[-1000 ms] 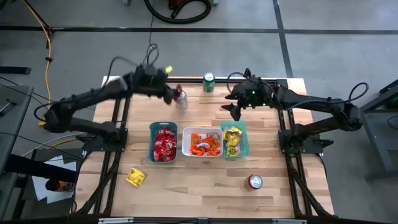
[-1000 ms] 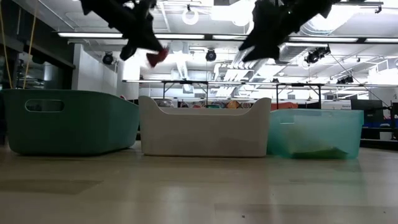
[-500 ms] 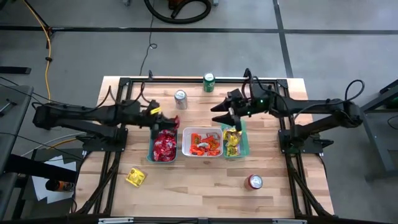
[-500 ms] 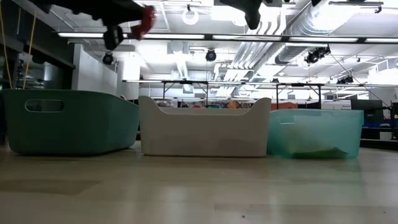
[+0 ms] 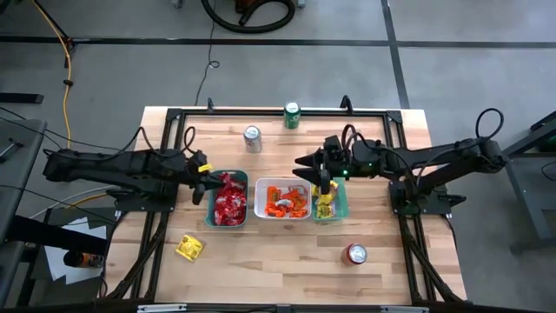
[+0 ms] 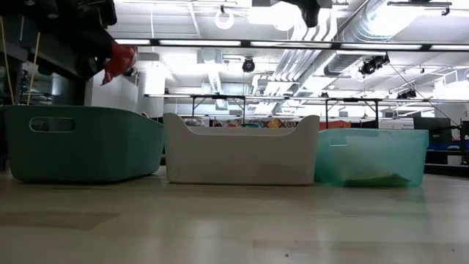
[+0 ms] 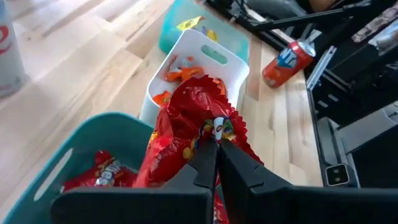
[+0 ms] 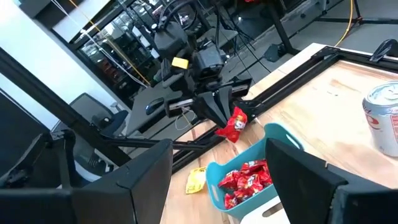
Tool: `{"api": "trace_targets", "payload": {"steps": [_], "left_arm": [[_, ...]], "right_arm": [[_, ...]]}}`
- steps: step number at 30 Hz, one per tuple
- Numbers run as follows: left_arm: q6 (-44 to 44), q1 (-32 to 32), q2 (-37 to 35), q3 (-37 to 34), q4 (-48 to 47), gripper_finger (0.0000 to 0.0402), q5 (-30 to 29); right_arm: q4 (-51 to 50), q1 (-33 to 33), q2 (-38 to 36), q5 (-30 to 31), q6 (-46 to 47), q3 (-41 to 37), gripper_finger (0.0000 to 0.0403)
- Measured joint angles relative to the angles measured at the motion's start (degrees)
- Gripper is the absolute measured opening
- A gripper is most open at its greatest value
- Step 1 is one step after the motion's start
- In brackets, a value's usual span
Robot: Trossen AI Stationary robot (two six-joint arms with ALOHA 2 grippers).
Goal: Sort candy
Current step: Put the red candy into the green bin, then put the yellow candy into the light green bin
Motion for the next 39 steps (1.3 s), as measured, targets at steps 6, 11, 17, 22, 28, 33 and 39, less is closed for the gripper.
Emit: {"api": "trace_targets", "payload": {"steps": [6,11,17,22,28,33,39], "left_arm": [[-2.0,0.0,4.6,0.0,-0.1,0.0044,-0.6],[-2.0,0.0,7.0,1.1,-1.4,0.0108,-0.4],[-1.2,0.0,8.2,7.5,-7.9,0.0180,-0.4],[-3.7,-1.1,8.3,15.0,-12.5,0.0214,3.0],[-18.3,-10.5,12.3,21.3,-28.1,0.0213,5.8],[-35.0,-24.2,18.3,21.5,-35.1,0.0211,4.8],[-51.9,-37.9,30.8,21.5,-38.2,0.0211,0.3]], "right_arm": [[0.0,0.7,0.0,0.3,0.0,0.0,0.0252],[-0.1,0.7,0.0,-2.1,-1.3,0.0,0.0252],[-0.5,0.7,0.0,-4.7,-3.8,0.0,0.0252],[-0.8,0.7,-0.1,-6.0,-5.0,0.0,0.0252],[-3.7,0.6,-0.1,-6.7,-6.5,0.0,0.0252],[-6.9,0.6,-0.1,-6.7,-6.6,0.0,0.0252],[-10.0,0.6,-0.1,-6.7,-6.6,0.0,0.0252]]}}
